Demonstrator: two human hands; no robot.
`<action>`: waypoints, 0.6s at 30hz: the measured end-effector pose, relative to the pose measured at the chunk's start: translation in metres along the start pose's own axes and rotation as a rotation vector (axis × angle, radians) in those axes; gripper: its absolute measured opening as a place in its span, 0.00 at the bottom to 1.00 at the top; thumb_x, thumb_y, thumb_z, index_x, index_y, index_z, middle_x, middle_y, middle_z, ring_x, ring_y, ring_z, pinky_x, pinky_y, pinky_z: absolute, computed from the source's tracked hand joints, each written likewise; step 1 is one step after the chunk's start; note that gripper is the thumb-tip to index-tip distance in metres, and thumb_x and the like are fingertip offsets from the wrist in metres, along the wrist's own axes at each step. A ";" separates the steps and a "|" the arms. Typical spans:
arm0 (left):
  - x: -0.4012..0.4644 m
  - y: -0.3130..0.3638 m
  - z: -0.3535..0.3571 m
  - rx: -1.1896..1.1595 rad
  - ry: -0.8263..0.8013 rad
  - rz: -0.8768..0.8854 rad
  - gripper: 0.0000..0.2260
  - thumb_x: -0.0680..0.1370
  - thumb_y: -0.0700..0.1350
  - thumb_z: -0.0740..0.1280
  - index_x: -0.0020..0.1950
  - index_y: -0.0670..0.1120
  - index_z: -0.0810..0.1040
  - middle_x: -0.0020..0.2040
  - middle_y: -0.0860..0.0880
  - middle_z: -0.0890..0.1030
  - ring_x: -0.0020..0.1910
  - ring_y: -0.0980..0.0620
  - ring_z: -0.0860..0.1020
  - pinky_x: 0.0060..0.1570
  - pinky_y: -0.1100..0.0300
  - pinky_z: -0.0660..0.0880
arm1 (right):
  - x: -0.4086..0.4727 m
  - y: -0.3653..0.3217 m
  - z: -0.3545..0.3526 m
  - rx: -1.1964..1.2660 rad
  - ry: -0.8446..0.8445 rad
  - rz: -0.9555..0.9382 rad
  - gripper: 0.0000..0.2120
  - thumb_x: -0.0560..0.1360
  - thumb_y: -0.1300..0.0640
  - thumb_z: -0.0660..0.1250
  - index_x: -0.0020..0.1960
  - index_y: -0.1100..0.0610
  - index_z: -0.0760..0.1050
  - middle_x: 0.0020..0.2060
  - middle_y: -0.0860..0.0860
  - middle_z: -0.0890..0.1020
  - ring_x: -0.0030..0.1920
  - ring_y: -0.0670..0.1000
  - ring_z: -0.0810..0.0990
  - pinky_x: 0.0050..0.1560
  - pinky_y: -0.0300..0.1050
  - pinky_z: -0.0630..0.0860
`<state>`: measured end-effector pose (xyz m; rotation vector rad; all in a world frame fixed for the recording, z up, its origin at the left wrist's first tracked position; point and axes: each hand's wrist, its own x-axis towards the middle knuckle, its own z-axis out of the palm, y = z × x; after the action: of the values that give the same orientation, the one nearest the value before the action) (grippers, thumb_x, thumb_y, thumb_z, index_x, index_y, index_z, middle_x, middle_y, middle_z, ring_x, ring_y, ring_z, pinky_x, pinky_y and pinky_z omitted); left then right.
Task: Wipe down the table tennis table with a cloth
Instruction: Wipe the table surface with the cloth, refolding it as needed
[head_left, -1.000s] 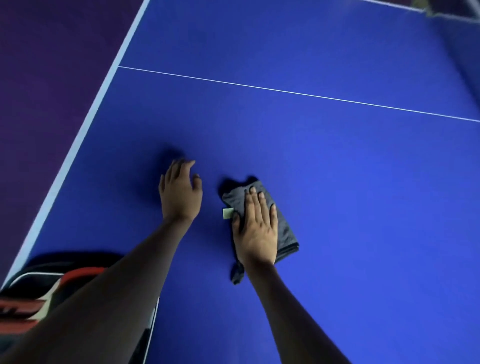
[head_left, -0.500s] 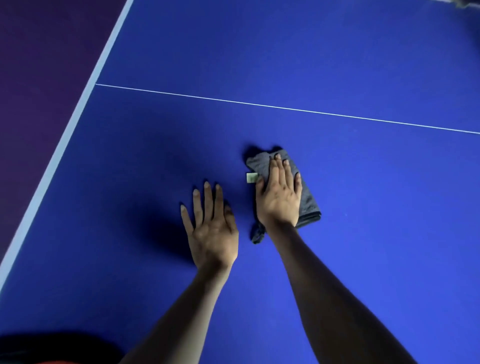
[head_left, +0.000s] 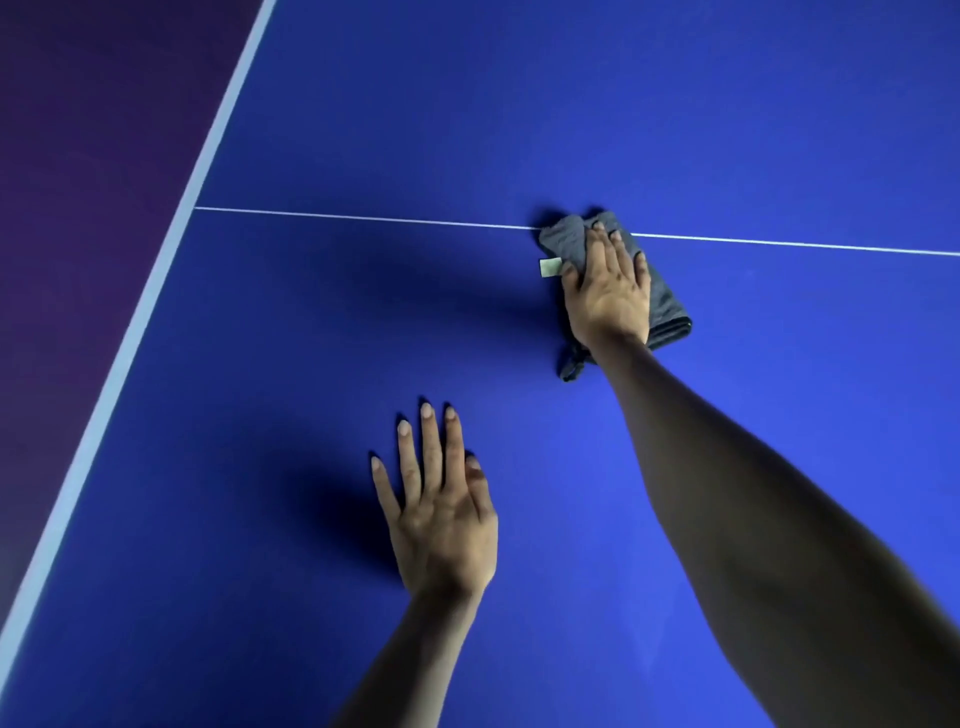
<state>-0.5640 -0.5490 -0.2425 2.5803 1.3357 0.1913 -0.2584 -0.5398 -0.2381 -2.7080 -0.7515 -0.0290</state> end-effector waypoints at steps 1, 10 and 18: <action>0.001 -0.001 -0.001 -0.008 -0.012 -0.005 0.25 0.85 0.53 0.47 0.84 0.54 0.52 0.84 0.54 0.48 0.83 0.52 0.46 0.79 0.39 0.48 | -0.010 0.001 -0.002 0.006 -0.008 0.008 0.29 0.86 0.46 0.54 0.83 0.56 0.57 0.83 0.49 0.61 0.83 0.49 0.54 0.83 0.54 0.46; 0.007 -0.015 -0.028 -0.185 -0.247 0.041 0.22 0.87 0.52 0.48 0.82 0.53 0.58 0.84 0.53 0.51 0.83 0.52 0.44 0.79 0.41 0.41 | -0.228 0.028 -0.025 0.047 0.091 -0.088 0.28 0.83 0.45 0.55 0.79 0.59 0.68 0.77 0.52 0.72 0.78 0.53 0.68 0.79 0.59 0.62; -0.081 0.033 -0.048 -0.128 -0.217 0.222 0.20 0.84 0.52 0.59 0.77 0.53 0.70 0.80 0.48 0.63 0.79 0.46 0.58 0.74 0.37 0.59 | -0.381 0.075 -0.067 -0.023 0.025 -0.071 0.28 0.84 0.45 0.53 0.81 0.56 0.66 0.80 0.49 0.67 0.80 0.50 0.64 0.80 0.56 0.57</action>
<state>-0.5957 -0.6269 -0.1884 2.5512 0.9328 0.0307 -0.5443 -0.8110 -0.2384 -2.6960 -0.8444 -0.0884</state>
